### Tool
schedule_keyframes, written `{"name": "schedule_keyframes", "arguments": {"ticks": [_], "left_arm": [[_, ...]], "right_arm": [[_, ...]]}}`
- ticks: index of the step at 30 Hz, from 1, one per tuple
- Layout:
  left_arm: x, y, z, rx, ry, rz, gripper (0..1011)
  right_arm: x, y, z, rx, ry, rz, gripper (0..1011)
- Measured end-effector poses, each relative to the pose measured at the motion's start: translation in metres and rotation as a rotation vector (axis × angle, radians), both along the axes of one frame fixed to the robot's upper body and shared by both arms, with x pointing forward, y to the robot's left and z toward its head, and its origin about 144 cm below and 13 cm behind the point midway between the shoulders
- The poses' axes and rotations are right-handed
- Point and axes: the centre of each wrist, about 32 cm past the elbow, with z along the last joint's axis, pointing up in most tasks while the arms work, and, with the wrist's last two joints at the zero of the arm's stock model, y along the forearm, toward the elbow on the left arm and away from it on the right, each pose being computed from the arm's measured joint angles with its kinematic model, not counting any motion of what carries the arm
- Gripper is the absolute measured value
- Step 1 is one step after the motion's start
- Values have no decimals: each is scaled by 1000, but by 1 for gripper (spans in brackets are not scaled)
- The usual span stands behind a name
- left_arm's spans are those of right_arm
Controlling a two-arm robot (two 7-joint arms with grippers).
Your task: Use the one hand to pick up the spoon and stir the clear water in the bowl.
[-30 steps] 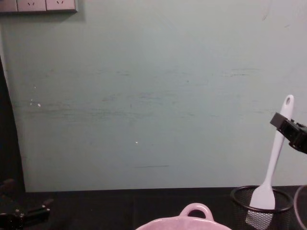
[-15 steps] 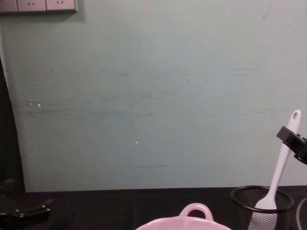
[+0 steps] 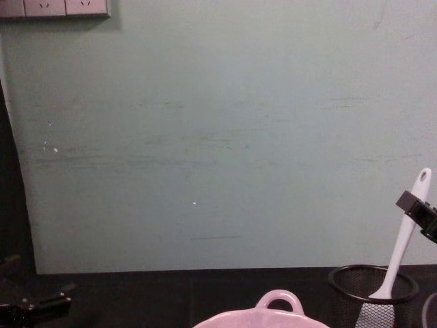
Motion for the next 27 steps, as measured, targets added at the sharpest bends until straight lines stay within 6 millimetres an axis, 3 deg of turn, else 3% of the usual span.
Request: {"name": "schedule_keyframes", "arguments": {"ticks": [27], "left_arm": [[0, 0, 0, 0, 0, 0, 1005]], "right_arm": [[-4, 1, -5, -20, 55, 12, 126]]}}
